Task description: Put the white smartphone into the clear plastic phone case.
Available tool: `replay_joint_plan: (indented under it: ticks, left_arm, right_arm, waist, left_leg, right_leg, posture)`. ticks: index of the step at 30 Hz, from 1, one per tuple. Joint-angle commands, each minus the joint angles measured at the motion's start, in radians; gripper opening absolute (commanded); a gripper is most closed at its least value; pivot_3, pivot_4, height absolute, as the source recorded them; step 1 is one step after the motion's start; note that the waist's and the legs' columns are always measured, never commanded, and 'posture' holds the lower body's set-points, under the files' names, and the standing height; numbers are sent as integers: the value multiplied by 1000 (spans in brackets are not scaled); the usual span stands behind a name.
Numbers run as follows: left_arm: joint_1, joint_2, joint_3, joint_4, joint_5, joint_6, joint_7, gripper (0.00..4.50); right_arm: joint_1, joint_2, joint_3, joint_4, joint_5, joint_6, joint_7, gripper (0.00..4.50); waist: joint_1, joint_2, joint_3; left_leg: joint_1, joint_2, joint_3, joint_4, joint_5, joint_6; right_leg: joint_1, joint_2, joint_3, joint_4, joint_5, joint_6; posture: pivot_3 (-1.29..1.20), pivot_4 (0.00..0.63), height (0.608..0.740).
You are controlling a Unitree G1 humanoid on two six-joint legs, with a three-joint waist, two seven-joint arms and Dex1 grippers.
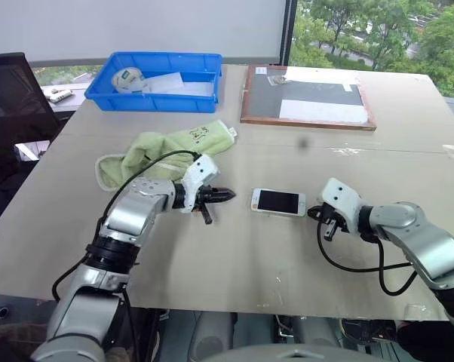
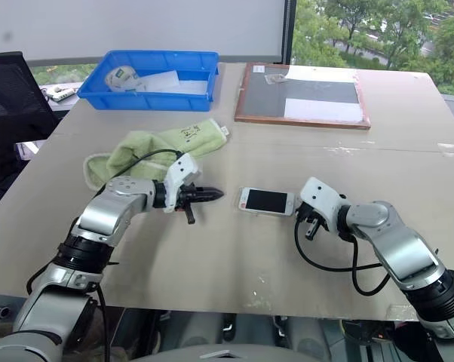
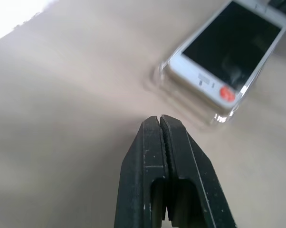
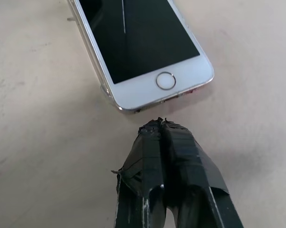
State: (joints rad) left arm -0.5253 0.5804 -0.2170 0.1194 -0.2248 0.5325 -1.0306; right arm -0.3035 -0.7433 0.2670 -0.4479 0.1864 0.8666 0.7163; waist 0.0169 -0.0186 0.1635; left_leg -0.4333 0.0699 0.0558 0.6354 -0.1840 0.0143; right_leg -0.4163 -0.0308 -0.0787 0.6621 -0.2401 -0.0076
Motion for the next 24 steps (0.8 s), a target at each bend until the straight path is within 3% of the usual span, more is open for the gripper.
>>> replay_joint_plan:
  ticks: [1,6,13,19,24]
  left_arm:
    - [-22,-31,-26,0,11,-49,-14,27]
    - [-28,-67,-50,19,27,-67,-26,27]
    - [-17,-82,-46,20,32,-64,-34,27]
    - [-6,-91,-38,1,31,-50,-31,27]
    - [6,-123,-43,-68,0,-4,-36,27]
  right_arm:
    - [-16,-7,-20,-7,-4,-16,5,0]
    - [-43,-4,13,1,-15,-34,23,0]
    - [-129,94,171,54,-69,-68,54,0]
    - [-124,82,197,63,-115,-102,92,0]
    - [-93,40,137,66,-123,-140,118,0]
  waist:
    - [-1,0,0]
    - [-2,0,0]
    - [-9,-1,-1]
    - [-15,-1,-1]
    - [-10,-1,-1]
  left_leg:
    - [0,0,0,0,0,0]
    - [1,0,2,0,0,0]
    - [2,2,4,0,0,0]
    - [4,3,4,0,0,0]
    - [4,3,4,0,0,0]
  right_leg:
    - [0,0,0,0,0,0]
    - [0,1,1,1,0,0]
    - [0,3,2,1,0,0]
    - [0,4,3,3,1,-1]
    - [0,4,3,2,1,-1]
  posture:
    - [0,150,740]
    - [0,150,740]
    - [0,150,740]
    - [0,150,740]
    - [0,150,740]
